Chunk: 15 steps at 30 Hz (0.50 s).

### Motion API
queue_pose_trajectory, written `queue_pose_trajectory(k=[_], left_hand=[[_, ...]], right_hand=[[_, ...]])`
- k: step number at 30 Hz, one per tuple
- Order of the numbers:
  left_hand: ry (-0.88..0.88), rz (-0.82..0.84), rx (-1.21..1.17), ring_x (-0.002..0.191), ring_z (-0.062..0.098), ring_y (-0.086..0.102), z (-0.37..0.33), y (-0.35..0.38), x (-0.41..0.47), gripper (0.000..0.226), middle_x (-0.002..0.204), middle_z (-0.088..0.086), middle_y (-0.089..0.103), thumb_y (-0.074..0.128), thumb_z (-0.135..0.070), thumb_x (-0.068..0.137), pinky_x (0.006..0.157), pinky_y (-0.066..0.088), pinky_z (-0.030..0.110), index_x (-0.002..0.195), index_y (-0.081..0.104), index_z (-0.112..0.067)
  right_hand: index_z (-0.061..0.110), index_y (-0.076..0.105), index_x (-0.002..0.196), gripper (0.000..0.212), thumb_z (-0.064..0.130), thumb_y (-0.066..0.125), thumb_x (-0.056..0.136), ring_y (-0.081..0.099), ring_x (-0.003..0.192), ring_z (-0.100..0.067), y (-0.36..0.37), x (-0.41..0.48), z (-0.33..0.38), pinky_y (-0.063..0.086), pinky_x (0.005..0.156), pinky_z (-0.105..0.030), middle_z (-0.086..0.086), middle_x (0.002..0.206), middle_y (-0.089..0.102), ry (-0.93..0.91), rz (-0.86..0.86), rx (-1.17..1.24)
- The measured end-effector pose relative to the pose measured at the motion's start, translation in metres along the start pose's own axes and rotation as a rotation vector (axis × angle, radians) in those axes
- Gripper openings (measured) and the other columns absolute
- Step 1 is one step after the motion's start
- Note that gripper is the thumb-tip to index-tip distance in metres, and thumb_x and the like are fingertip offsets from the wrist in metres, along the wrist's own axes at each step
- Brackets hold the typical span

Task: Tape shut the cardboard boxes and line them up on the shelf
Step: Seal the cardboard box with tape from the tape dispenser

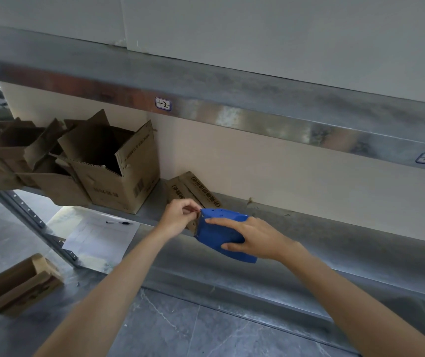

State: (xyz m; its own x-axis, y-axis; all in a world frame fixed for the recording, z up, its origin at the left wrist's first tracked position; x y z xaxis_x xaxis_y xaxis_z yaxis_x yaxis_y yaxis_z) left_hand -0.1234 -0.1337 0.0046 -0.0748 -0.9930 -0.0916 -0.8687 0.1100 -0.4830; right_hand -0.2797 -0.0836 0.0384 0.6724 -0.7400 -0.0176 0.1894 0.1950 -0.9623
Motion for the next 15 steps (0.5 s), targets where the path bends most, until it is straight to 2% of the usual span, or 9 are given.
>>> queue_pose_trajectory(k=[2,5,7,10,13,15], left_hand=[[-0.002,-0.010,0.013,0.084,0.013,0.063,0.000,0.001,0.000,0.021,0.089,-0.001,0.069,0.062,0.005,0.089,0.077,0.049,0.020,0.086,0.069,-0.015],[-0.010,-0.041,0.024,0.085,0.017,0.067,0.000,-0.002,0.001,0.016,0.087,0.000,0.071,0.067,-0.001,0.088,0.079,0.053,0.025,0.084,0.069,-0.016],[-0.026,-0.084,0.006,0.087,0.020,0.069,0.007,-0.017,0.002,0.011,0.087,0.003,0.073,0.072,-0.007,0.087,0.085,0.055,0.032,0.082,0.070,-0.016],[-0.052,-0.133,-0.057,0.083,0.021,0.071,0.025,-0.048,0.002,0.013,0.081,0.005,0.072,0.072,-0.006,0.087,0.087,0.055,0.036,0.079,0.069,-0.016],[-0.054,-0.122,-0.081,0.081,0.022,0.071,0.034,-0.054,-0.001,0.015,0.079,0.005,0.072,0.073,-0.004,0.086,0.086,0.055,0.034,0.078,0.069,-0.017],[-0.069,-0.130,-0.107,0.080,0.021,0.071,0.040,-0.052,-0.004,0.014,0.079,0.006,0.072,0.071,-0.004,0.087,0.085,0.055,0.034,0.080,0.069,-0.016]], right_hand=[[0.061,0.012,0.143,0.065,0.049,0.054,0.094,0.044,0.055,-0.001,-0.004,-0.001,-0.001,0.028,0.054,-0.017,0.012,0.054,0.036,0.002,-0.023,-0.030],[0.060,0.014,0.143,0.063,0.049,0.052,0.094,0.040,0.050,-0.005,-0.010,-0.002,-0.002,0.037,0.059,-0.023,0.009,0.057,0.041,-0.007,-0.015,-0.022],[0.058,0.019,0.143,0.062,0.046,0.055,0.094,0.044,0.051,-0.006,-0.018,-0.006,-0.008,0.035,0.059,-0.019,0.010,0.055,0.041,0.009,-0.011,0.000],[0.053,0.027,0.144,0.061,0.042,0.058,0.094,0.048,0.054,-0.003,-0.030,-0.016,-0.024,0.028,0.051,-0.015,0.010,0.050,0.039,0.037,-0.011,0.004],[0.050,0.030,0.145,0.061,0.040,0.060,0.093,0.048,0.054,-0.002,-0.034,-0.023,-0.026,0.030,0.049,-0.015,0.020,0.056,0.051,0.032,-0.002,0.008],[0.051,0.030,0.145,0.061,0.040,0.061,0.093,0.046,0.050,-0.006,-0.036,-0.026,-0.030,0.029,0.049,-0.015,0.007,0.049,0.044,0.032,-0.005,-0.015]])
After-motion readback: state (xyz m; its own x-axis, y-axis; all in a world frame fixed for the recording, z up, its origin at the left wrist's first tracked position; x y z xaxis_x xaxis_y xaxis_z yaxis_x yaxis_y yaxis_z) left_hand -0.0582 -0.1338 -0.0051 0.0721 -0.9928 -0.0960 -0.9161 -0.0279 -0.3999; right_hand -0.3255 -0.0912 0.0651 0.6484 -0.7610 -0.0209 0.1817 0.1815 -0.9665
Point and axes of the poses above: each hand's wrist, its own x-axis towards the middle knuckle, its own y-axis out of the palm, z = x × y, the point moved 10 cm from there along x, towards the middle knuckle
